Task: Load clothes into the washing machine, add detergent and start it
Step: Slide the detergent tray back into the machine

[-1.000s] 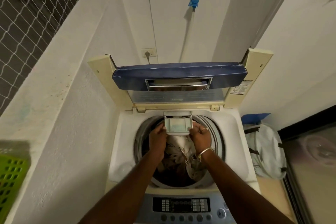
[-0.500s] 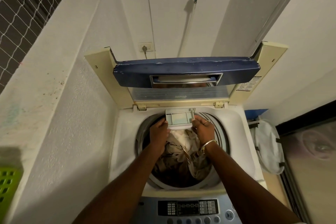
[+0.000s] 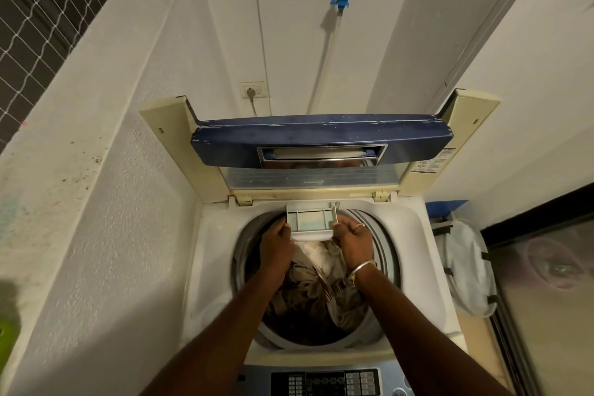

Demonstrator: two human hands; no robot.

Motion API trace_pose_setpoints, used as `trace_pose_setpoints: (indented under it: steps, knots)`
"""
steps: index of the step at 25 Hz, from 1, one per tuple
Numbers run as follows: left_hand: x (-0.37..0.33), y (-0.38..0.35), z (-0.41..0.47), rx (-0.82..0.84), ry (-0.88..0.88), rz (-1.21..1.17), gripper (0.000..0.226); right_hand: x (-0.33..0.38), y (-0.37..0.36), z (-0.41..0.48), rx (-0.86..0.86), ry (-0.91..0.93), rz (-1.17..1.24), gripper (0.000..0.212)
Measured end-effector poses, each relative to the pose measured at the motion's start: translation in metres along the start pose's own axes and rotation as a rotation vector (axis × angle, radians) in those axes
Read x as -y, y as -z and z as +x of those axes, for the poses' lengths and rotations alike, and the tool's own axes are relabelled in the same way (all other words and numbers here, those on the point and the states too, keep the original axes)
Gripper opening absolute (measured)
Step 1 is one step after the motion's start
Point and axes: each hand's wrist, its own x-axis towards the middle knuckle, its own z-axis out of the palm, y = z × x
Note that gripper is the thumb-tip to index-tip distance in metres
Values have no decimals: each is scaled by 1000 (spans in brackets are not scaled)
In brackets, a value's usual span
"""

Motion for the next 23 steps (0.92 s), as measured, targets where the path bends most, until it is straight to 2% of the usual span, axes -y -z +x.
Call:
trace_pose_setpoints:
  steps: [4, 10, 23]
  knots:
    - [-4, -3, -7, 0, -15, 37, 35, 0, 4, -2, 19, 29, -53, 25]
    - [-9, -2, -10, -9, -25, 53, 37, 0, 5, 2, 24, 5, -95, 11]
    - [-26, -3, -16, -34, 28, -12, 34, 10, 1, 0, -8, -31, -36, 10]
